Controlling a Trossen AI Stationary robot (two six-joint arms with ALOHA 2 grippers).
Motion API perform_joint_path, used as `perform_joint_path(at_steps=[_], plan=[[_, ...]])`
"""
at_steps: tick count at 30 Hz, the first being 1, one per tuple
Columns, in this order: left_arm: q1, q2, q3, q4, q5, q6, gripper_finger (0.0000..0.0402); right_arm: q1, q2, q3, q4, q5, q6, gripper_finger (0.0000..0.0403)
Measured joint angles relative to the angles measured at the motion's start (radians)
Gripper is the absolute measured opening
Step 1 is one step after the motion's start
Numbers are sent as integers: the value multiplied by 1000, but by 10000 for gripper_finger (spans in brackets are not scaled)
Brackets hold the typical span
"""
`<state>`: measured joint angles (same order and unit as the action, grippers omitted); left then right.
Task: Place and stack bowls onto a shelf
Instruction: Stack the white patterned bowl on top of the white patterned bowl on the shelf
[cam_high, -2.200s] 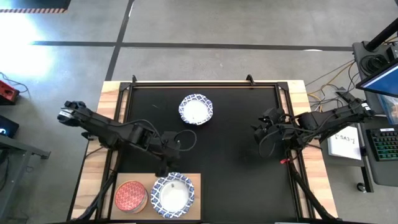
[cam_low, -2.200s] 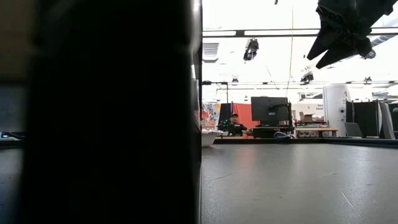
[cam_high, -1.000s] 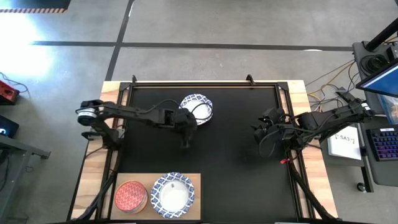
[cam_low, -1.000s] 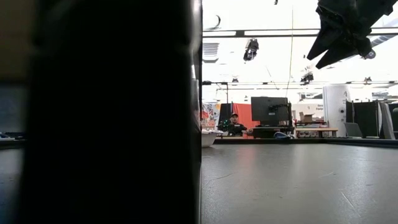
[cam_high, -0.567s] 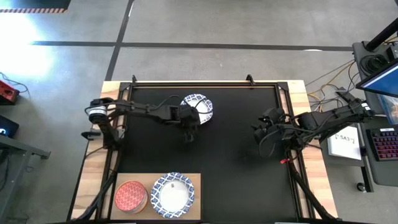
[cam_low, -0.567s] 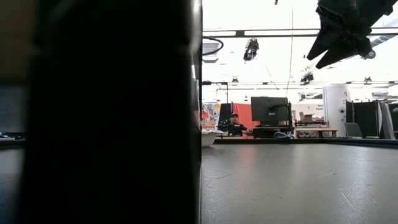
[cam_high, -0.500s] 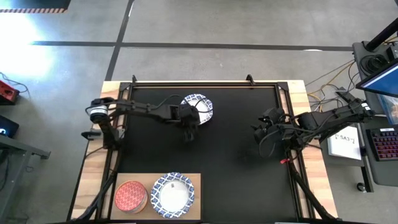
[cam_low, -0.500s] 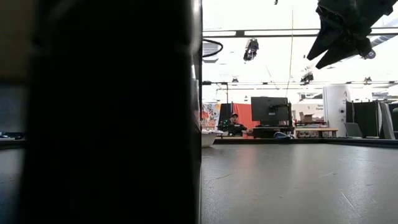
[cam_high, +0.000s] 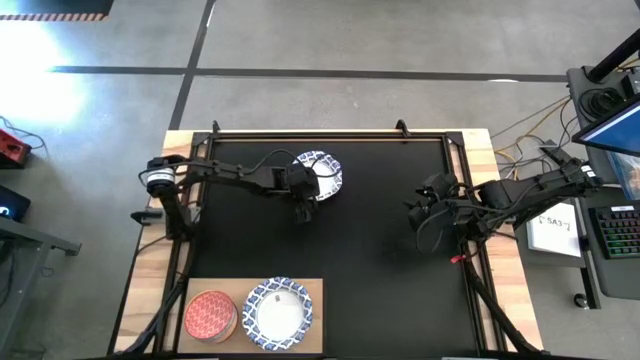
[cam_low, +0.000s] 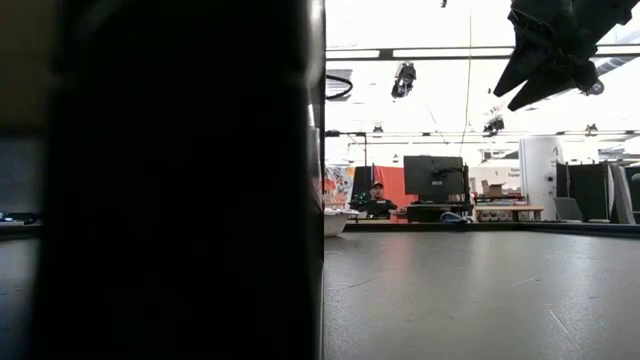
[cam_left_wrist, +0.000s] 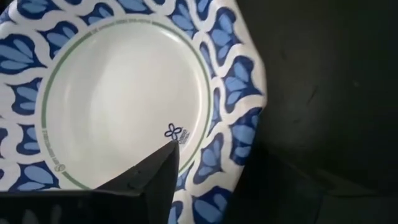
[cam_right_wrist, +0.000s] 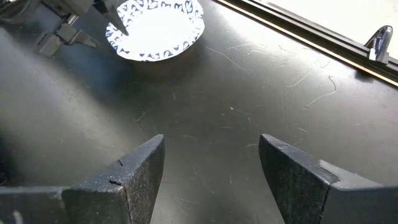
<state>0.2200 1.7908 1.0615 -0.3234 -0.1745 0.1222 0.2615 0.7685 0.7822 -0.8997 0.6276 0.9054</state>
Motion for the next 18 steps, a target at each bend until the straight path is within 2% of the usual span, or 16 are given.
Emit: perform_joint_path(at_steps=[7,16,18], plan=[[3,0,-5,17,2,-3,153,0,0,0,0,0,0,249],[4,0,-4,18,17,-2,18,0,0,0,0,0,0,249],[4,0,-3,19,45,-11,8,0,0,0,0,0,0,249]])
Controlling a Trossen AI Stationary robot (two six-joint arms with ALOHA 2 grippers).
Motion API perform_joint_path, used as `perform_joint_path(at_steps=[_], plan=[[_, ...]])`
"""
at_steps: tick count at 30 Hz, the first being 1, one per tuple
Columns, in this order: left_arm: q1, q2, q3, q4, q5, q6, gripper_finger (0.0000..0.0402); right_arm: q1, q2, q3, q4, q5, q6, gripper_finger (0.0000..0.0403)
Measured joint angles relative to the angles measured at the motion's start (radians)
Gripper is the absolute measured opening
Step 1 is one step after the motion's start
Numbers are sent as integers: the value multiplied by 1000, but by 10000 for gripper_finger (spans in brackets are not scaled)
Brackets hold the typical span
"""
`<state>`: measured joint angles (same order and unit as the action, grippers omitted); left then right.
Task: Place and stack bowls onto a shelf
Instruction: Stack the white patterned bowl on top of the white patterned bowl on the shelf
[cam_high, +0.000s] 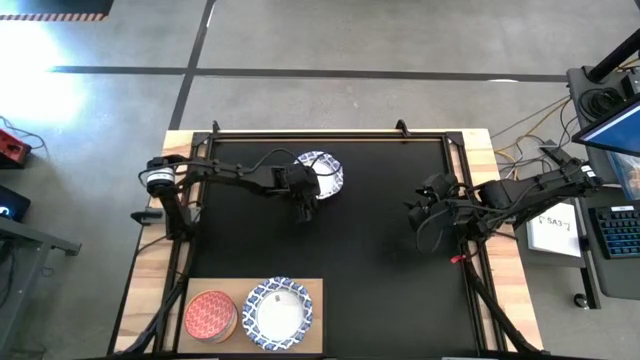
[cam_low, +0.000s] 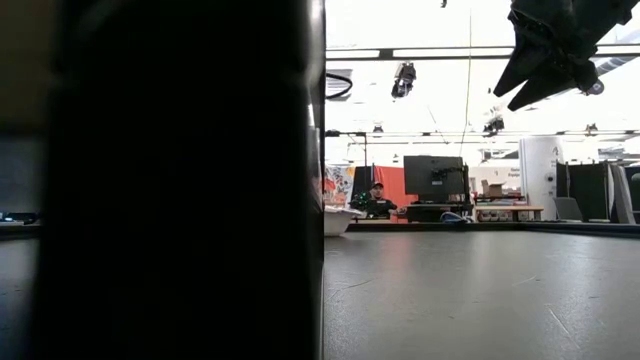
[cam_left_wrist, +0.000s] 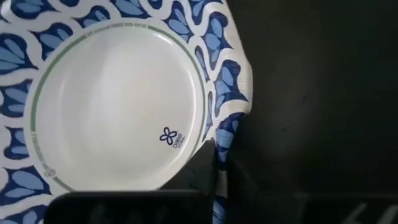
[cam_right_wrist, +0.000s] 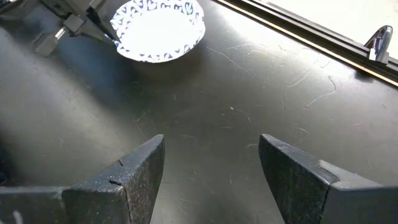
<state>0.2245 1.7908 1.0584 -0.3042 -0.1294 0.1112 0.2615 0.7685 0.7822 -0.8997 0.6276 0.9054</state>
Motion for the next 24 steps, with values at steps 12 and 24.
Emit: perform_joint_path(at_steps=[12,24], plan=[[-16,-98,24,-33,41,-32,1,0,0,0,0,0,0,249],[-169,-317,26,-158,37,-123,0,0,0,0,0,0,0,249]])
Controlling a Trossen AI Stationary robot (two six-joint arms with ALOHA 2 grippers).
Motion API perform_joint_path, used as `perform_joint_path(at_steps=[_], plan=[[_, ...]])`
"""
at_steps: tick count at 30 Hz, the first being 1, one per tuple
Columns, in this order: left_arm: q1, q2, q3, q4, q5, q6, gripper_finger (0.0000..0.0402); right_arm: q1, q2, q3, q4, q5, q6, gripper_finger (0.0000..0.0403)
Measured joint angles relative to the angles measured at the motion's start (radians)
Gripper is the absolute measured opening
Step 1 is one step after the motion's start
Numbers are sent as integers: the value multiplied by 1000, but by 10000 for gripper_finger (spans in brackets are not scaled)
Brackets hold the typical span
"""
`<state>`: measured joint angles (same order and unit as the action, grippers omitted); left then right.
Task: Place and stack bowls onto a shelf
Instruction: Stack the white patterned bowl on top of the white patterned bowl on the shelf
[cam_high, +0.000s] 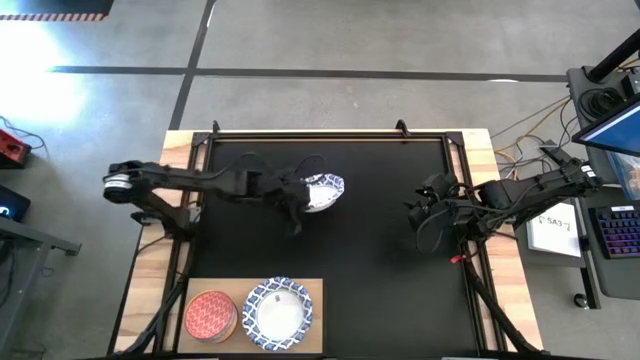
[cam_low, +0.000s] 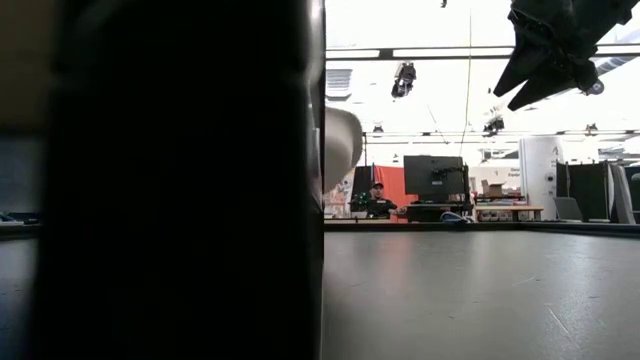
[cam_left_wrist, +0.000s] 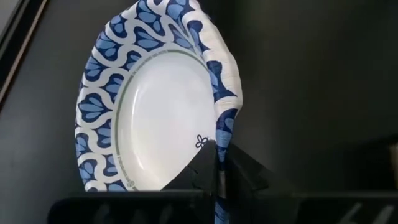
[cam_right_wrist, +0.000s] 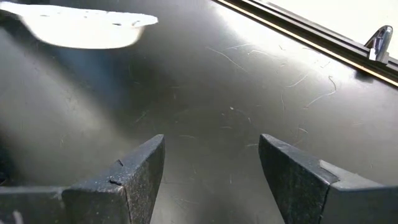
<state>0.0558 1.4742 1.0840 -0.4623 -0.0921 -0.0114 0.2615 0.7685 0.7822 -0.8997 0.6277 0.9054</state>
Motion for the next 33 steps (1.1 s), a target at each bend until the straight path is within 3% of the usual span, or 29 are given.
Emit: perform_joint_path(at_steps=[6,12,17,25,33], plan=[[-109,-122,0,-77,-15,-106,0,0,0,0,0,0,0,249],[-220,-216,0,-251,-170,-261,0,0,0,0,0,0,0,249],[-336,-263,0,-325,-179,-390,0,0,0,0,0,0,0,249],[-553,-252,0,-326,-188,-540,0,0,0,0,0,0,0,249],[-739,-247,35,-325,-318,-604,0,0,0,0,0,0,0,249]])
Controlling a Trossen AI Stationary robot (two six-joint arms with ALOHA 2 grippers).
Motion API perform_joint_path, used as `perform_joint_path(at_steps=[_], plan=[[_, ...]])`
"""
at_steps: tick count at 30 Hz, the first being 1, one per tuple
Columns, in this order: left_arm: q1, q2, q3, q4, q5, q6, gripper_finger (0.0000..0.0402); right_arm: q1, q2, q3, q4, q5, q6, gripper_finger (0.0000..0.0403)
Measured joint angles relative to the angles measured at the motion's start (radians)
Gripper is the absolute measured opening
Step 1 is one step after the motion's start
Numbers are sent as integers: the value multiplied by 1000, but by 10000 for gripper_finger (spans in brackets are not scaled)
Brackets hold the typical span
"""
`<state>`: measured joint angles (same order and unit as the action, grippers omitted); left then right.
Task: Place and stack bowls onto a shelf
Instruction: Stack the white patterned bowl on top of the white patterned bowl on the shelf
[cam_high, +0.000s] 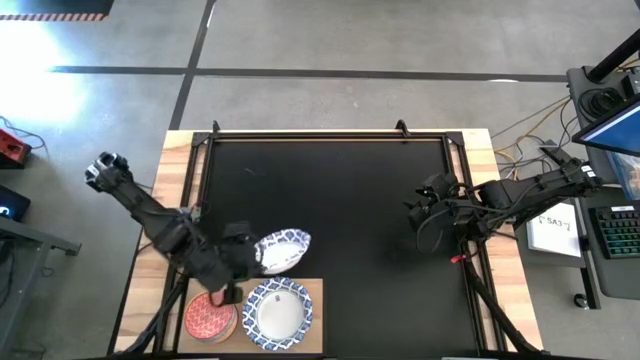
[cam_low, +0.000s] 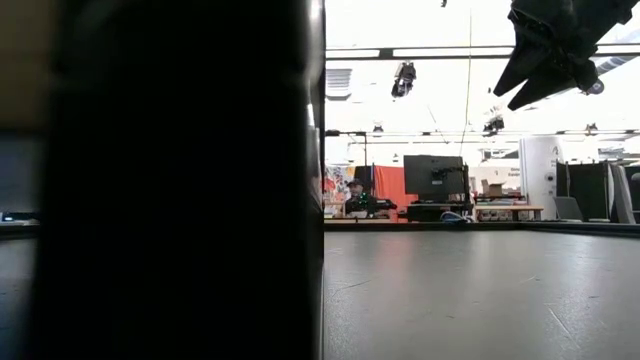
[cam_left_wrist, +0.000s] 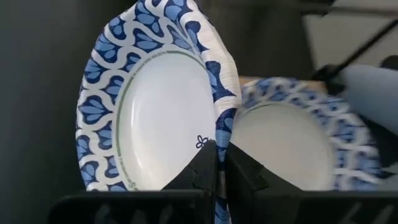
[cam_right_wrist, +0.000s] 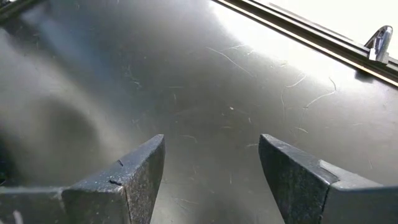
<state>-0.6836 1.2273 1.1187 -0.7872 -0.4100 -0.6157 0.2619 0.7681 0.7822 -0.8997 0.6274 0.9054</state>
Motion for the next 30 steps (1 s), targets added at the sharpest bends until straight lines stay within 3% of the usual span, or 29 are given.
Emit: perform_joint_path(at_steps=[14,22,30], plan=[[-274,187,155,-2,-164,104,0,0,0,0,0,0,0,249],[-292,314,276,-87,-150,137,0,0,0,0,0,0,0,249],[-293,363,281,-87,-129,188,0,0,0,0,0,0,0,249]])
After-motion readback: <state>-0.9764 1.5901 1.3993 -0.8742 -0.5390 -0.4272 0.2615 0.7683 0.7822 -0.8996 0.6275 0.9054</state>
